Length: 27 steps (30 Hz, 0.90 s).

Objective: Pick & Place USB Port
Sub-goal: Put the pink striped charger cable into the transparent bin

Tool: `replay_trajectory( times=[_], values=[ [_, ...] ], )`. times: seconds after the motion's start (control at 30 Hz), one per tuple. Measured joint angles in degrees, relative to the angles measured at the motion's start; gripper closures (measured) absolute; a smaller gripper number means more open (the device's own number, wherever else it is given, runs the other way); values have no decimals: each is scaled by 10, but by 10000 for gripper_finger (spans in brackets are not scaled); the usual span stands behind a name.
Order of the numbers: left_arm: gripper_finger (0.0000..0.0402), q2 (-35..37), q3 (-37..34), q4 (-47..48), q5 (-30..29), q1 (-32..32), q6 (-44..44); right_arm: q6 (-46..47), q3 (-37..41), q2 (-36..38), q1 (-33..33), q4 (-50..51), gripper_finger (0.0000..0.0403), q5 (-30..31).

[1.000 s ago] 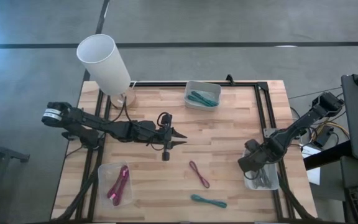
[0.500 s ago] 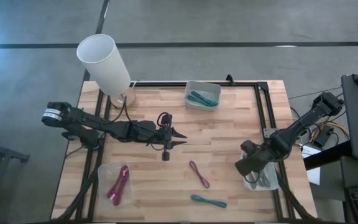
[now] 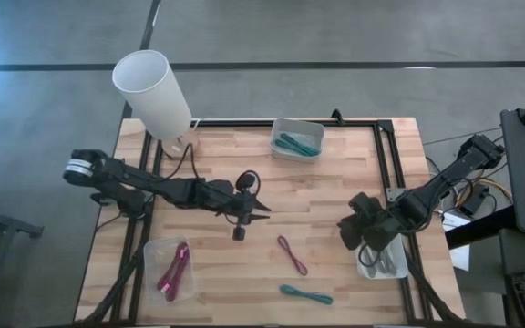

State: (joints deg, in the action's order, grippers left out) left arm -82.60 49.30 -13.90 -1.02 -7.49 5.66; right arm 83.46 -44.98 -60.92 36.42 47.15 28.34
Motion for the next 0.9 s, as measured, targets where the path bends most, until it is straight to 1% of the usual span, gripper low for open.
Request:
replay_trajectory(
  times=[0.07, 0.13, 0.23, 0.43, 0.6, 0.7, 0.9],
  values=[
    [312, -13, 0, -9, 20, 0, 3, 0, 2, 0, 0, 0, 306, 2],
    [309, -32, 0, -33, 53, 0, 3, 0, 2, 0, -1, 0, 310, 3],
    [294, -71, 9, -54, 103, 0, 8, 0, 2, 0, -1, -1, 314, 3],
    [240, -166, 64, -55, 115, 0, 61, -1, 3, 0, -1, -5, 321, 3],
    [209, -258, 135, -56, 133, -1, 65, -1, 3, 0, -1, -11, 319, 3],
    [204, -308, 173, -42, 153, -2, 70, -1, 3, 0, -1, -11, 317, 3],
    [205, -377, 233, 50, 186, -2, 82, -1, 5, 0, -1, -13, 323, 3]
  ],
)
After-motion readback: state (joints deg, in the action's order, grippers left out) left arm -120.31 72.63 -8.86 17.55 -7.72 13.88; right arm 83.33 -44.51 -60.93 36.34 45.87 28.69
